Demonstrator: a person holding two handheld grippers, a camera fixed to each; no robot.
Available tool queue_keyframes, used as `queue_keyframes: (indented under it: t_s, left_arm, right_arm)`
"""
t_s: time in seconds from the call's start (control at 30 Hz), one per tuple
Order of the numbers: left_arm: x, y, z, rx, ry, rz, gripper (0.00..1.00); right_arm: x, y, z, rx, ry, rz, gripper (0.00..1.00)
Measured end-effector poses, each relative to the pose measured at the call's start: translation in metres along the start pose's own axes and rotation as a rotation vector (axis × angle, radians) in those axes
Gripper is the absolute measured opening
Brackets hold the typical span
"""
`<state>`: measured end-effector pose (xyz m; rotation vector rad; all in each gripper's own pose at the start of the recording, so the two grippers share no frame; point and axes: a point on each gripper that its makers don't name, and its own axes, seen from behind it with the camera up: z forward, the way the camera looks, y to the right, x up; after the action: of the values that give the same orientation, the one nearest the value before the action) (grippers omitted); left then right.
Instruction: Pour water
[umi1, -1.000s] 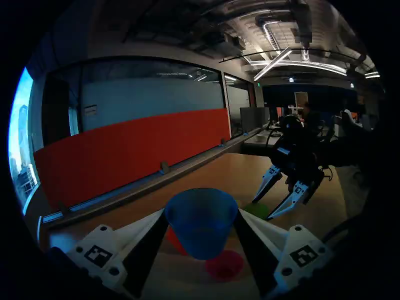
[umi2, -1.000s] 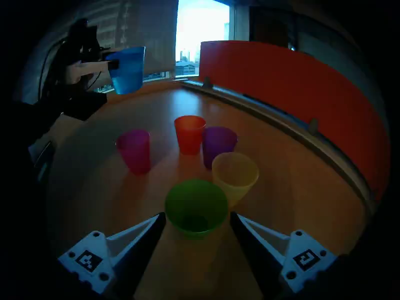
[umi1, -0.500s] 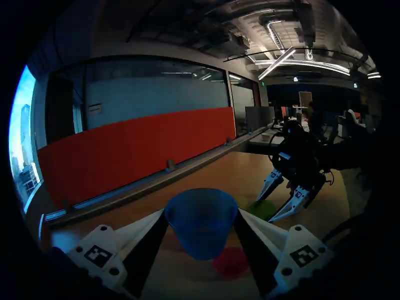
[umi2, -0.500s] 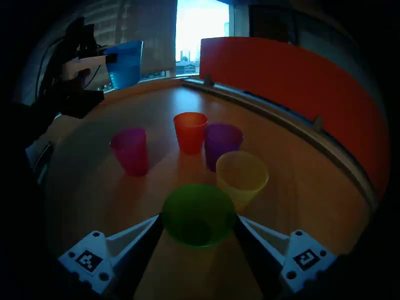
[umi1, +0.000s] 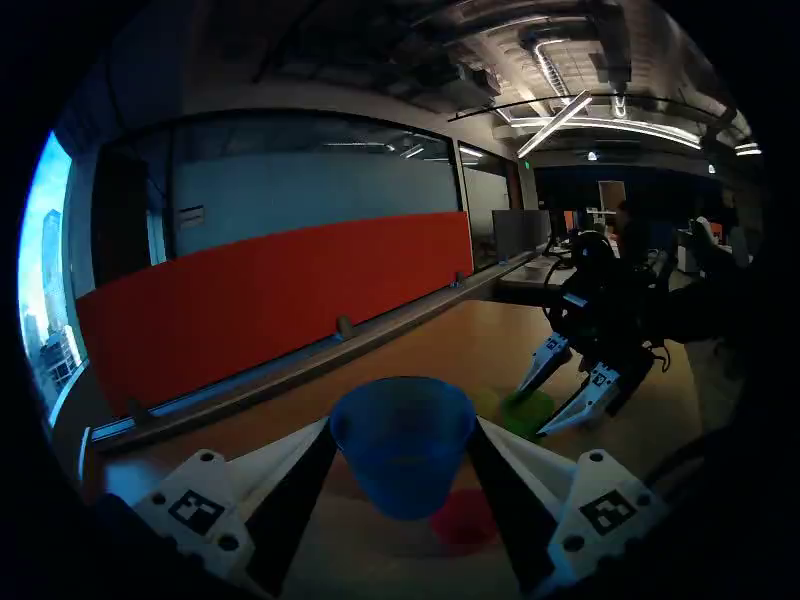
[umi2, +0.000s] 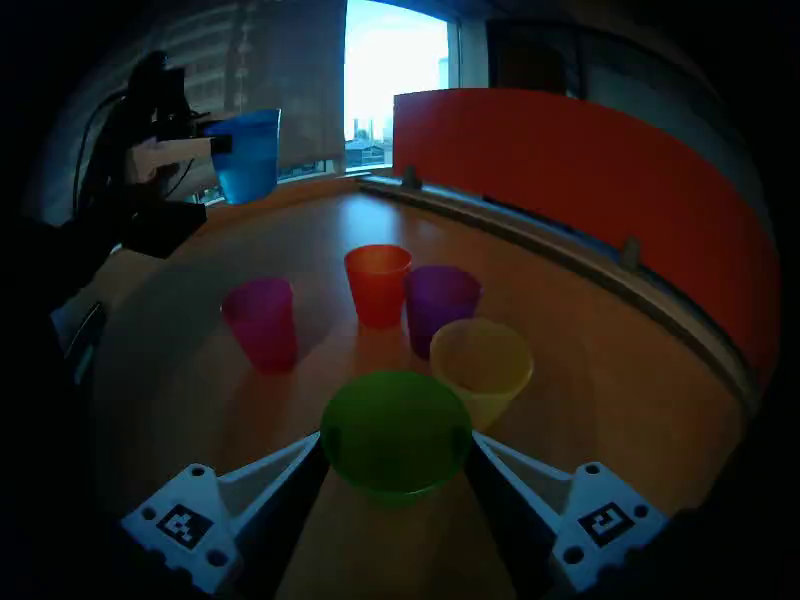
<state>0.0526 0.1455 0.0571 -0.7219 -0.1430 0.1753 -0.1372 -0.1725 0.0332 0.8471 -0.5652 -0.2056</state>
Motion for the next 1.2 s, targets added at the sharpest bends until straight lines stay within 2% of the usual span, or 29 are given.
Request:
queue_keyframes:
  t_s: [0.5, 0.83, 1.2]
  left_arm:
    - [-0.001, -0.004, -0.003, 0.009, 0.002, -0.014, 0.87]
    - [0.002, -0.007, -0.004, 0.013, 0.019, -0.037, 0.87]
    - [0.008, -0.007, -0.005, 0.016, 0.036, -0.04, 0.87]
  right_arm:
    - [0.061, -0.021, -0.013, 0.012, 0.173, 0.007, 0.91]
    - [0.108, -0.034, -0.026, 0.016, 0.32, 0.007, 0.91]
    - [0.137, -0.041, -0.034, 0.019, 0.409, -0.02, 0.91]
